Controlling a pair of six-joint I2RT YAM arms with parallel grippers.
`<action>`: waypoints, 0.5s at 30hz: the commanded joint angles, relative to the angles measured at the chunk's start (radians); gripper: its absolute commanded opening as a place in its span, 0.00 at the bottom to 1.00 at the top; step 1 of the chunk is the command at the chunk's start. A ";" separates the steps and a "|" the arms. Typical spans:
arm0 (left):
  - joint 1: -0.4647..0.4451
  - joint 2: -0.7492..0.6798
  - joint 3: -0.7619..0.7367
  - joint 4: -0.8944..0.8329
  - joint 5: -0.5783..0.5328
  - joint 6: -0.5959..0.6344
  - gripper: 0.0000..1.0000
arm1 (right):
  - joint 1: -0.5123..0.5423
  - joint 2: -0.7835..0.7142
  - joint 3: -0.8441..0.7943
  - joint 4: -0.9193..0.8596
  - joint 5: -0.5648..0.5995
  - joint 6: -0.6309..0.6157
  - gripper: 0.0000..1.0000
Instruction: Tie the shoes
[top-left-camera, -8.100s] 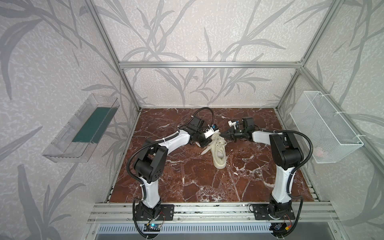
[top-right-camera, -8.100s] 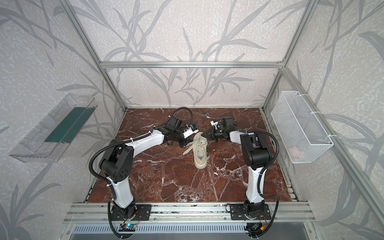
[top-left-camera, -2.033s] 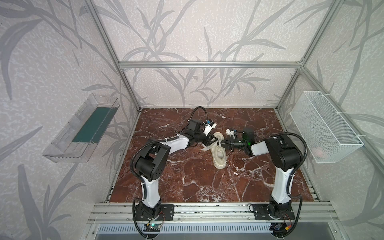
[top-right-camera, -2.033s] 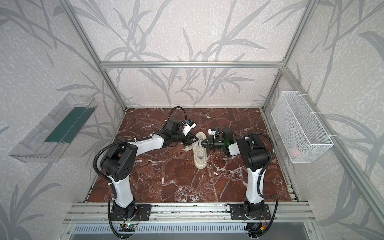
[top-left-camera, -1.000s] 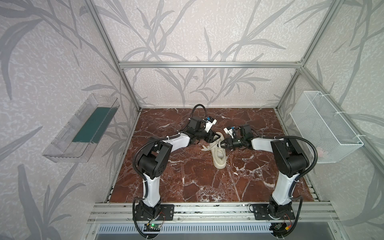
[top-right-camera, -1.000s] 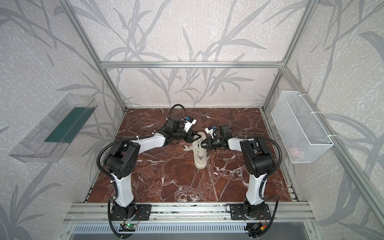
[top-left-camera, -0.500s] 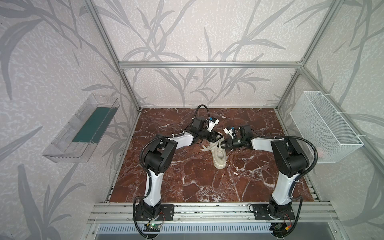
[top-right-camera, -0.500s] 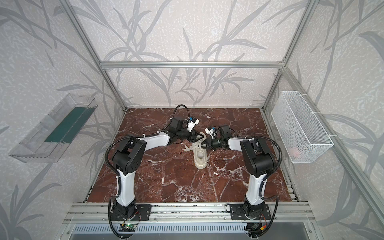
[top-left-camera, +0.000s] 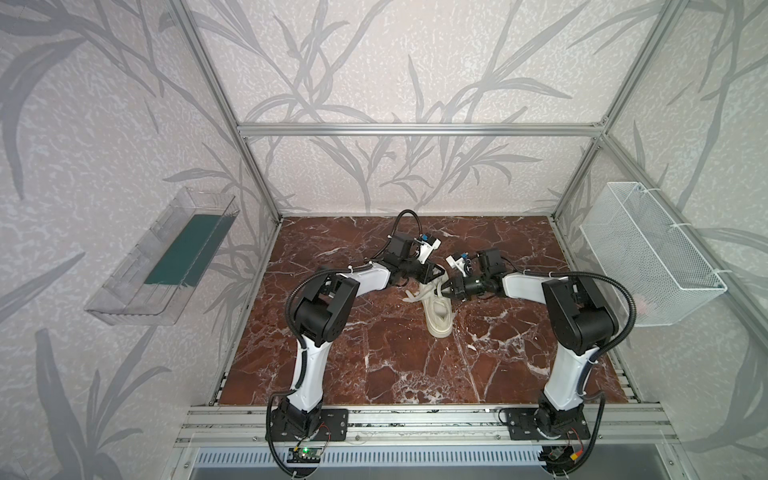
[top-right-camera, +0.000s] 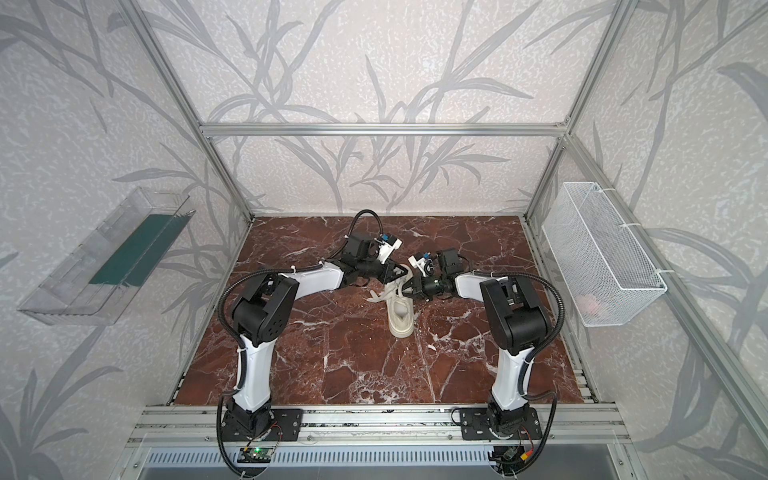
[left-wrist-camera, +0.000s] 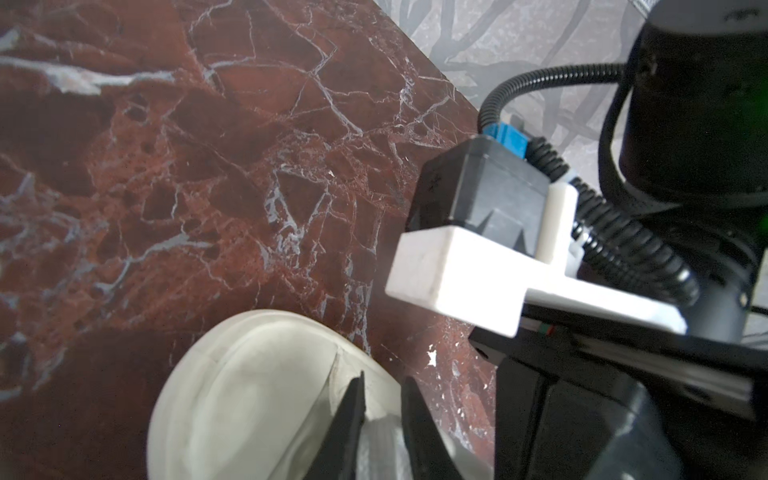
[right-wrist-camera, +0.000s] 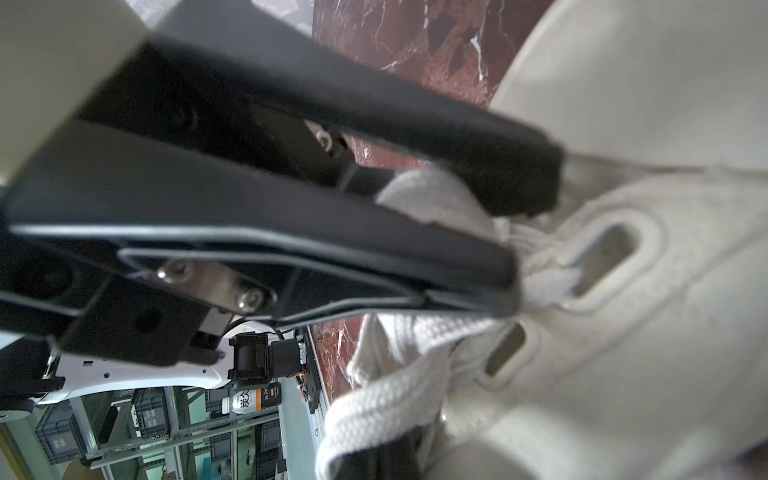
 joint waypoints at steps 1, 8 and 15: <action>-0.002 -0.022 0.021 -0.001 0.004 0.006 0.05 | 0.008 -0.029 0.013 -0.048 0.007 -0.024 0.00; 0.001 -0.078 -0.011 -0.007 -0.020 0.021 0.00 | 0.001 -0.065 -0.004 -0.022 0.019 -0.003 0.00; 0.005 -0.133 -0.038 -0.023 -0.045 0.039 0.00 | -0.013 -0.087 -0.010 -0.022 0.012 0.005 0.00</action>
